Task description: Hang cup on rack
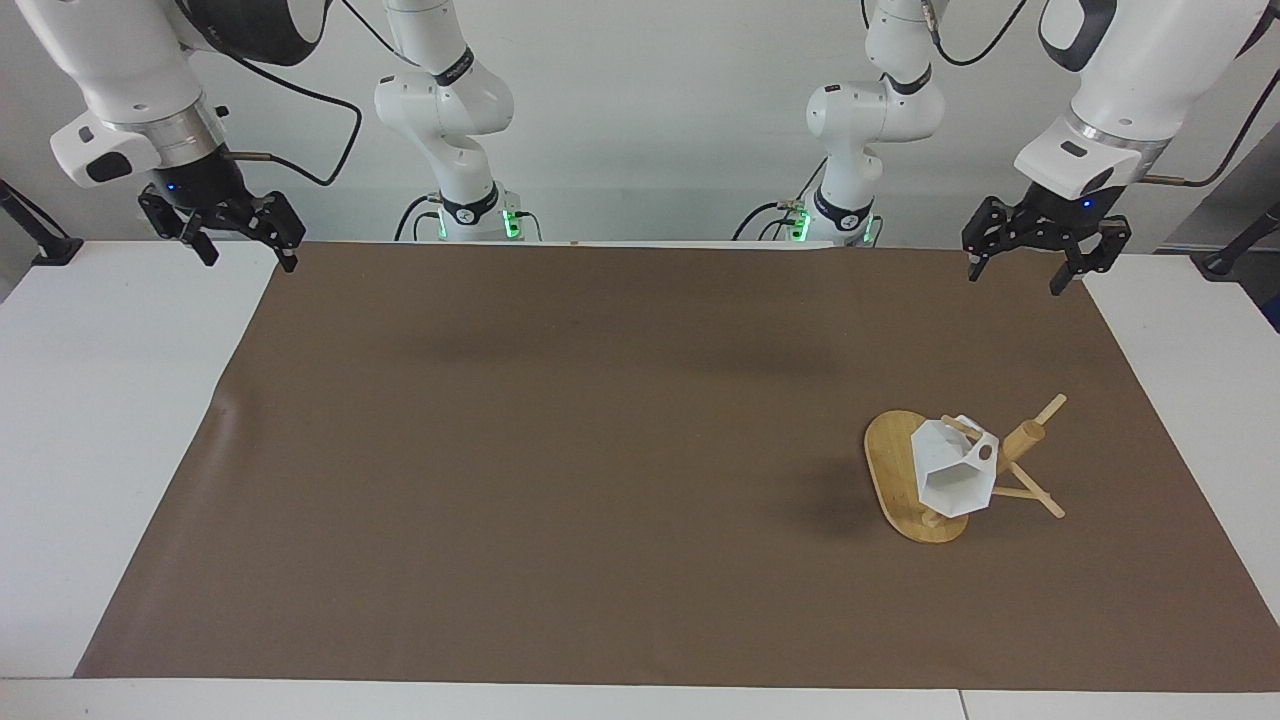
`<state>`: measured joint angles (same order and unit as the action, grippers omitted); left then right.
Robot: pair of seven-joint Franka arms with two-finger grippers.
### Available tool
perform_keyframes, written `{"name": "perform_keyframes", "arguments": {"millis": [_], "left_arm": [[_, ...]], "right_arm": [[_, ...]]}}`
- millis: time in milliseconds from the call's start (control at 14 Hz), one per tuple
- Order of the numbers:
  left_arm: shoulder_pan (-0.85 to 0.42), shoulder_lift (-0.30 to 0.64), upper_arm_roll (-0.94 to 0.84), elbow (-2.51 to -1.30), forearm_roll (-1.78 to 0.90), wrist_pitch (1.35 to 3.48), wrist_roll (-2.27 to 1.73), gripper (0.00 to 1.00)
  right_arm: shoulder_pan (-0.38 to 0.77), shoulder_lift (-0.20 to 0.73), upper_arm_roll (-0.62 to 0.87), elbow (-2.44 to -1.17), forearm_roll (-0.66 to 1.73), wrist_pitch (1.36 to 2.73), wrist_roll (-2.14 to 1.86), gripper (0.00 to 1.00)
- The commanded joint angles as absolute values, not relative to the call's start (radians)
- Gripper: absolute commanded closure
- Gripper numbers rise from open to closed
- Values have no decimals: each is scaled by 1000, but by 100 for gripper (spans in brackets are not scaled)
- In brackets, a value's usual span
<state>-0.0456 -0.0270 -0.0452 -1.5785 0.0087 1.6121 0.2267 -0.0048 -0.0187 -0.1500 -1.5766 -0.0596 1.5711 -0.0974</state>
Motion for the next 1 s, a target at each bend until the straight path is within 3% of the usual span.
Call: {"name": "perform_keyframes", "arguments": {"millis": [0,932], "left_arm": [[-31,-46,-58,-1592,28,1603,236,0],[-29,-48,-49,-1582,15,1545,92,0]], "right_arm": [[-8,-23,-146,-1580,-61,1569,-95,0],[-8,-25,-146,-1580,-61,1569,-95,0]]}}
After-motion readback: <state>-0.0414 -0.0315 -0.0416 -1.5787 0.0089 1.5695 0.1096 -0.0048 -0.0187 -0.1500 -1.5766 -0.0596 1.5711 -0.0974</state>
